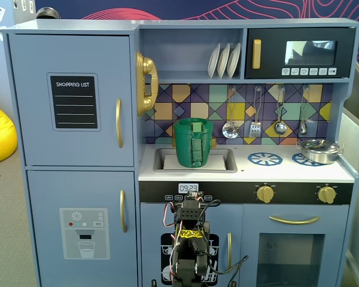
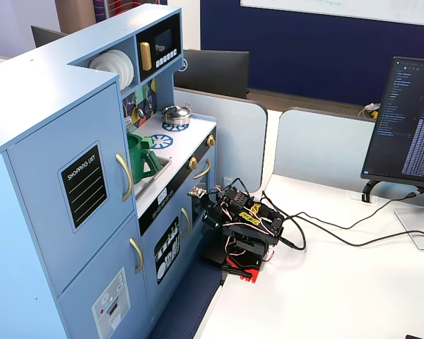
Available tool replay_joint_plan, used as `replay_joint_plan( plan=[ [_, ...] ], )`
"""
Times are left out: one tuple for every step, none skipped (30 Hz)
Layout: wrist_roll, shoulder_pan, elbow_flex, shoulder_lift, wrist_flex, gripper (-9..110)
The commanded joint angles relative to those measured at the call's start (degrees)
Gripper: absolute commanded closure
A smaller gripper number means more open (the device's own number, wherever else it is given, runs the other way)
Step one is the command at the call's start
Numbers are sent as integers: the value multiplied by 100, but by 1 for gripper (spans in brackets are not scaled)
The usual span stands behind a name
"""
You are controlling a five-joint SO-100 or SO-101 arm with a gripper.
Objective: Close the left cabinet door
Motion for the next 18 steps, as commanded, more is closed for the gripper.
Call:
replay_joint_plan(
  plan=[
    [466, 141, 466, -26, 448, 101],
    [466, 158, 466, -26, 448, 101],
    [413, 158, 466, -18, 448, 101],
    [360, 114, 466, -18, 457, 101],
    [352, 114, 466, -18, 457, 101],
    [352, 114, 466, -18, 457, 100],
    [352, 114, 466, -18, 457, 100],
    [352, 114, 466, -18, 457, 100],
    [352, 114, 466, -18, 457, 100],
    [352, 114, 466, -18, 457, 100],
    [352, 114, 466, -18, 457, 100],
    [352, 114, 466, -18, 457, 100],
    [352, 114, 466, -18, 457, 100],
    [352, 114, 466, -18, 457, 100],
    [352, 114, 466, -18, 457, 100],
    [352, 114, 466, -18, 457, 100],
    [352, 114, 466, -18, 457, 100],
    [352, 114, 466, -18, 466, 100]
  ],
)
